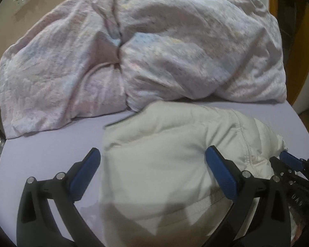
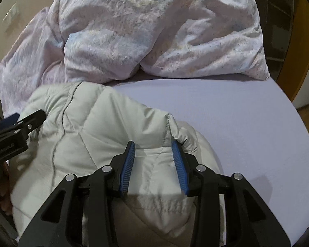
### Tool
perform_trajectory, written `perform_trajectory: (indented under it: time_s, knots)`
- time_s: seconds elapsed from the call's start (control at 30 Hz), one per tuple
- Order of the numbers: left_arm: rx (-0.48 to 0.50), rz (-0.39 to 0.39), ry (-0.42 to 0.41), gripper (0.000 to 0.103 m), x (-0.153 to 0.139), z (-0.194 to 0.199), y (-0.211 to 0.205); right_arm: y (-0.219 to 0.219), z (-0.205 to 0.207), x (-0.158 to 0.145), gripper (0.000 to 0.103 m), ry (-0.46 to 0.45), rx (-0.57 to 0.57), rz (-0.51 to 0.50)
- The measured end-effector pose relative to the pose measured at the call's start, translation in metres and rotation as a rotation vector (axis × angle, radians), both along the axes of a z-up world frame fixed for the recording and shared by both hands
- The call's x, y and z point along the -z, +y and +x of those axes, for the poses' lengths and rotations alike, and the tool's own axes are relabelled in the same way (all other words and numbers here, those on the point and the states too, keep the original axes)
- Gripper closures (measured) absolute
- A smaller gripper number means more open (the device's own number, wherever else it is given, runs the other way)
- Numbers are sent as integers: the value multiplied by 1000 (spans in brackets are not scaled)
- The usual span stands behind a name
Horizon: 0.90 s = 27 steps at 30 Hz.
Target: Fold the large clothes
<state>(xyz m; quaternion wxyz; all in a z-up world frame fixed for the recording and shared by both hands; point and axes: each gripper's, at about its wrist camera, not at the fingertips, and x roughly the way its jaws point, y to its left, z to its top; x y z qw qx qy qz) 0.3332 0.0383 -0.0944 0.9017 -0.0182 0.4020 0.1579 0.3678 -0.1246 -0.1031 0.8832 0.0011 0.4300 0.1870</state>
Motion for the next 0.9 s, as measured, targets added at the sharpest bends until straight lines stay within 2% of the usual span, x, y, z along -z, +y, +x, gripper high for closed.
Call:
perform_trajectory:
  time_s: [0.17,0.67,0.9]
  knots:
    - [-7,-42,7,2,17,5,4,-3,-1,8,63,-22,15,39]
    - [-14,-60,-5,2,34,10,5,-3,-6,20,63,-78,37,79]
    - [-23,-53,17,2,38,15,6,4,0,20,63,-45,20,32]
